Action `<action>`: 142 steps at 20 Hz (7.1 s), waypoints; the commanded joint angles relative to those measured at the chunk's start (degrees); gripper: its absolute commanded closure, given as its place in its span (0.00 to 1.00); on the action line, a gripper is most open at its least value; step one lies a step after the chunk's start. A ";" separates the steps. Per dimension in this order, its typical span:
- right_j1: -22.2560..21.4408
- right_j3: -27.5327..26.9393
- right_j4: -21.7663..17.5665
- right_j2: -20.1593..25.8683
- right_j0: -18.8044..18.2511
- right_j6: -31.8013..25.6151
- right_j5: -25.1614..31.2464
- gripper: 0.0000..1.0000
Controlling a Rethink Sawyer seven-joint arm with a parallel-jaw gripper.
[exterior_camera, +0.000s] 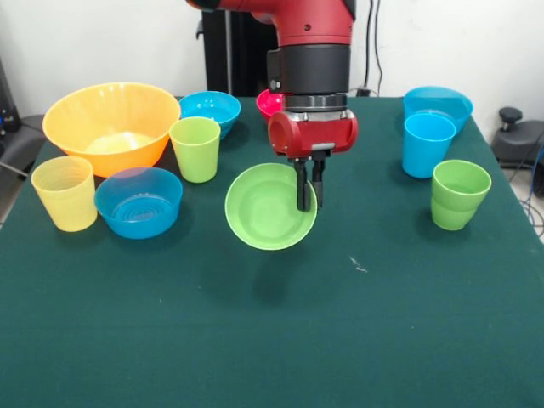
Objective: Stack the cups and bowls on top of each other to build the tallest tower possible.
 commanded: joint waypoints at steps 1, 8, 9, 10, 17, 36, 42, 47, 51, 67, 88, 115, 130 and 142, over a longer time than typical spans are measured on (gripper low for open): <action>3.08 -0.19 1.64 1.13 0.74 6.39 4.93 1.00; 3.11 0.12 2.10 1.49 0.24 6.71 4.62 0.00; 3.13 0.15 2.11 1.49 0.21 6.72 4.50 0.00; 3.15 0.15 2.14 1.41 0.27 6.72 4.38 0.00; 3.16 -0.19 2.13 1.32 0.48 5.57 5.15 0.00; -0.43 8.23 -3.86 15.26 -14.76 0.89 3.03 0.00; 0.64 9.58 -8.00 19.67 -18.95 0.09 -0.66 0.00; 1.85 8.87 -11.71 17.16 -17.13 1.86 -5.80 0.00; 2.39 7.50 -12.74 13.44 -13.70 3.18 -8.88 0.00; 3.66 7.69 -13.60 11.44 -13.26 6.88 -23.44 0.00; 0.07 3.90 0.64 17.32 -13.31 -6.85 28.19 0.00; -4.42 8.56 4.38 27.11 -12.94 -2.37 39.85 0.00; -13.38 13.15 9.31 27.28 -8.66 3.23 41.58 0.00; -10.02 10.73 6.52 21.52 -1.48 8.11 35.61 0.00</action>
